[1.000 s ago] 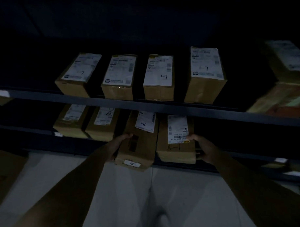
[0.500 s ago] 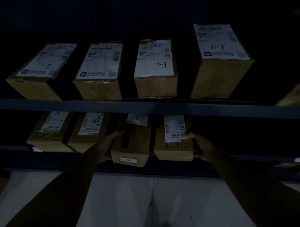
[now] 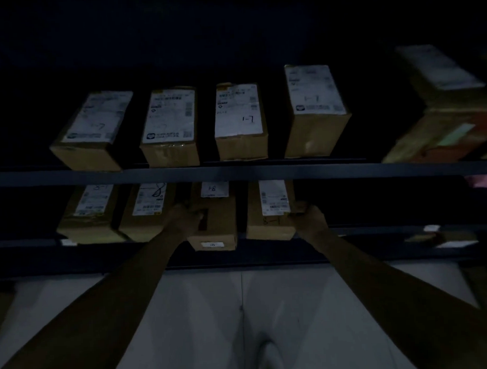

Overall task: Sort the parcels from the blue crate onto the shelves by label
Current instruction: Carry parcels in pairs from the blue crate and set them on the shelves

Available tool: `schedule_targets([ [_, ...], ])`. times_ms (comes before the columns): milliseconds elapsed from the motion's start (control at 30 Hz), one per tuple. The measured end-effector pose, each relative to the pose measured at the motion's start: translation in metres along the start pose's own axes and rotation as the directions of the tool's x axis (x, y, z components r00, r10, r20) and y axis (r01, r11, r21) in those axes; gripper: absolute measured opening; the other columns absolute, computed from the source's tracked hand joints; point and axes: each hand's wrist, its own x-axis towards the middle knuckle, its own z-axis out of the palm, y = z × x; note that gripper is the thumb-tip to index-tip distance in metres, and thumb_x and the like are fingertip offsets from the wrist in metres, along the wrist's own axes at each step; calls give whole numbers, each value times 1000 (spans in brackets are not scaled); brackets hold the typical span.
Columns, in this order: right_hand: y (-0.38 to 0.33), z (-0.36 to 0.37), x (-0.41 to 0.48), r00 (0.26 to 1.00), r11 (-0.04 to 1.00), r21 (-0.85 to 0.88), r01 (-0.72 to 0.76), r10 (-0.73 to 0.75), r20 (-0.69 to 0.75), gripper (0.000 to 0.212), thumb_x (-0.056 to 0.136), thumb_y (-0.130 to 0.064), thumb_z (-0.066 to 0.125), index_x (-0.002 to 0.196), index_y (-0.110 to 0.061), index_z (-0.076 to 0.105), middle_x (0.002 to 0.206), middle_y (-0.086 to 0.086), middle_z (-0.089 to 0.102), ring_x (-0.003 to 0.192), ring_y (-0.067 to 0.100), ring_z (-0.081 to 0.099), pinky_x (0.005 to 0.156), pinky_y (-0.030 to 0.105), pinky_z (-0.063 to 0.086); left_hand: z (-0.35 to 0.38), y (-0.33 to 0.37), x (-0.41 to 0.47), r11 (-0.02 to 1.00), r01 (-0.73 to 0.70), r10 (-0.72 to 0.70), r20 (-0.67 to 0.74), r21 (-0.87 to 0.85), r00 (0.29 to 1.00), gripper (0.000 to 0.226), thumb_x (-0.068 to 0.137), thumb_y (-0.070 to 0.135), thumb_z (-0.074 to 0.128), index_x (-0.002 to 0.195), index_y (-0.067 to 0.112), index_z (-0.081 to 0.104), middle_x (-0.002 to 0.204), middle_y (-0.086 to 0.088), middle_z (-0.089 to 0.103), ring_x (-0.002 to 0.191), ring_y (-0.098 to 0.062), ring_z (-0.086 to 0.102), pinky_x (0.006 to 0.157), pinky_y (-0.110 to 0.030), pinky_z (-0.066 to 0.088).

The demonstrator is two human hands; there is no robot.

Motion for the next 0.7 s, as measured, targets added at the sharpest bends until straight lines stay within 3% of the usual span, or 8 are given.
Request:
schedule_targets([
  [67, -16, -15, -34, 996, 989, -123, 87, -84, 33, 30, 93, -13, 57, 122, -7, 60, 125, 12, 61, 111, 28, 58, 77, 24, 42, -7, 14, -30, 991, -103, 100, 43, 87, 994, 30, 95, 15, 51, 118, -5, 55, 116, -22, 59, 107, -35, 56, 86, -32, 47],
  [133, -34, -34, -74, 986, 972, -178, 156, -143, 82, 25, 93, -12, 56, 116, -4, 60, 121, 11, 62, 109, 28, 59, 86, 31, 49, -10, 32, -68, 956, -219, 188, 164, 196, 968, 12, 94, 8, 50, 89, 5, 61, 90, -9, 58, 87, -24, 56, 73, -23, 41],
  [200, -55, -59, -120, 975, 955, -196, 221, -210, 74, 18, 92, -11, 55, 108, -6, 62, 110, 6, 63, 102, 23, 60, 84, 33, 52, -13, 55, -111, 886, -387, 316, 278, 255, 907, 23, 95, 7, 49, 74, 15, 55, 76, 2, 47, 70, -8, 46, 62, -17, 37],
  [267, -75, -91, -165, 959, 903, -330, 276, -284, 25, 16, 90, -15, 57, 106, -16, 61, 105, 6, 60, 102, 23, 57, 81, 29, 48, -16, 87, -156, 795, -544, 449, 342, 268, 826, 17, 95, 10, 49, 80, 14, 58, 76, 5, 48, 70, -8, 48, 53, -12, 34],
  [400, -108, -166, -262, 917, 795, -586, 155, -336, -213, 41, 92, -27, 54, 131, -12, 51, 129, 14, 54, 119, 33, 47, 97, 40, 42, -26, 168, -255, 531, -784, 683, 385, 322, 621, 15, 92, 18, 51, 103, 13, 59, 95, -1, 58, 88, -22, 59, 62, -25, 42],
  [467, -115, -205, -313, 854, 758, -648, 72, -383, -353, 39, 91, -28, 54, 125, -11, 52, 125, 14, 56, 118, 34, 46, 96, 42, 38, -30, 205, -308, 334, -874, 792, 398, 353, 463, 24, 90, 21, 54, 112, 13, 59, 102, -4, 61, 92, -23, 60, 66, -28, 47],
  [533, -114, -241, -365, 801, 738, -673, -41, -379, -464, 35, 90, -28, 53, 120, -11, 54, 120, 13, 57, 116, 34, 47, 94, 42, 37, -27, 235, -363, 104, -926, 876, 407, 364, 258, 27, 89, 24, 55, 113, 12, 59, 106, -5, 61, 97, -25, 59, 73, -31, 47],
  [700, -93, -313, -496, 633, 681, -632, -370, -314, -708, 36, 89, -32, 55, 118, -11, 55, 120, 15, 58, 116, 37, 48, 94, 45, 37, 0, 278, -507, -319, -889, 892, 422, 328, -164, 32, 89, 30, 56, 116, 13, 58, 111, -10, 61, 102, -30, 57, 83, -43, 47],
])
